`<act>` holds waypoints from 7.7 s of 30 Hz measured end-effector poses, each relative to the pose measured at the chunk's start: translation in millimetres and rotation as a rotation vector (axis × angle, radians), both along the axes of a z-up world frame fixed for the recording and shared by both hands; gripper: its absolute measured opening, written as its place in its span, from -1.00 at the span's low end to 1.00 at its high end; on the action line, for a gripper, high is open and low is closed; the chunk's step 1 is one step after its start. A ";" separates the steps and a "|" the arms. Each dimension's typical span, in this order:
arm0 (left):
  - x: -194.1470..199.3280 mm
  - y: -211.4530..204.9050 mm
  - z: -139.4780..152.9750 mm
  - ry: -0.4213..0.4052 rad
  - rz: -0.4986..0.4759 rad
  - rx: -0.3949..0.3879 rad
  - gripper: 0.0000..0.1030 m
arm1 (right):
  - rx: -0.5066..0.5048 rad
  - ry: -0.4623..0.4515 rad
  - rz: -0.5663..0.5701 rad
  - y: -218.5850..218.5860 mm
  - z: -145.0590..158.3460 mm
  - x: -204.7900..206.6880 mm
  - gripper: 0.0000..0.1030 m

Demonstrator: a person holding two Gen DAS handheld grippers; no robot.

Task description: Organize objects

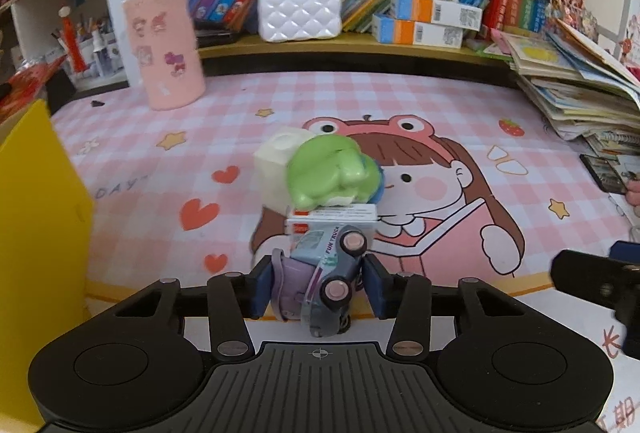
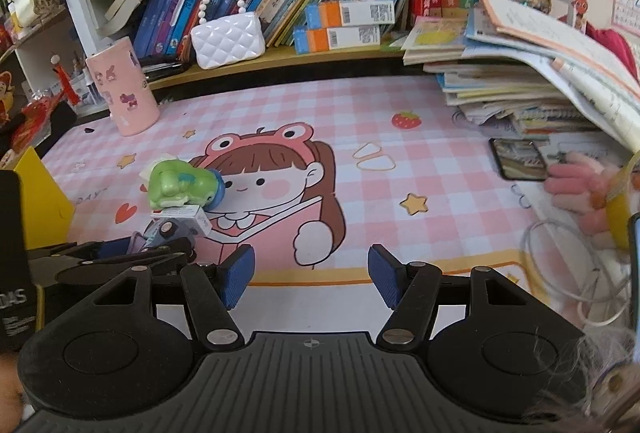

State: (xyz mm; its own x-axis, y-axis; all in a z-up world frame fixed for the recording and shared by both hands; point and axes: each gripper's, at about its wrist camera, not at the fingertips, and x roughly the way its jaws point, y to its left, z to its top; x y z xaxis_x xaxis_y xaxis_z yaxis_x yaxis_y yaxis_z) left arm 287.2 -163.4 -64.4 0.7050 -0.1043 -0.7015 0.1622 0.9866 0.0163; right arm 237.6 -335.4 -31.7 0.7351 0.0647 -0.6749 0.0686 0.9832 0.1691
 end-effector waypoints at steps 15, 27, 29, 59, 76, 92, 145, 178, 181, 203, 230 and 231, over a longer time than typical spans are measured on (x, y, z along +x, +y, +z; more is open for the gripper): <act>-111.8 64.5 43.8 -0.009 0.141 -0.013 -0.13 | 0.007 -0.031 0.216 67.0 -33.5 43.5 0.14; -145.0 82.7 53.1 -0.001 0.216 0.002 -0.13 | -0.046 -0.031 0.126 117.0 -51.7 86.4 0.13; -146.6 85.8 53.0 0.000 0.223 0.001 -0.13 | -0.056 -0.042 0.121 118.1 -52.8 85.3 0.03; -185.3 120.0 46.0 -0.056 0.138 -0.115 -0.13 | -0.119 0.021 0.247 96.6 -19.9 -82.1 0.02; -251.8 185.9 47.8 -0.079 0.134 -0.181 -0.13 | -0.126 0.044 0.323 172.5 -6.4 -173.2 0.02; -293.3 249.1 48.5 -0.123 0.205 -0.209 -0.13 | -0.172 0.006 0.440 246.9 -3.9 -208.9 0.02; -70.9 293.3 82.2 -0.153 0.250 -0.291 -0.13 | -0.262 -0.156 0.628 333.4 38.0 -2.3 0.02; -133.3 290.9 122.8 -0.319 0.240 -0.219 0.63 | -0.305 -0.307 0.550 307.1 65.1 -56.0 0.10; -158.5 291.0 123.0 -0.343 0.255 -0.202 0.63 | -0.269 -0.331 0.499 295.6 69.6 -75.4 0.10; -253.6 253.0 54.1 -0.104 0.164 -0.132 0.73 | -0.235 -0.074 0.248 248.2 12.7 -187.2 0.22; -255.2 146.6 46.3 -0.058 -0.258 -0.164 0.73 | -0.252 -0.004 -0.121 154.6 5.3 -246.0 0.25; -254.8 143.3 45.5 -0.055 -0.263 -0.164 0.73 | -0.248 0.001 -0.130 150.6 4.4 -246.5 0.25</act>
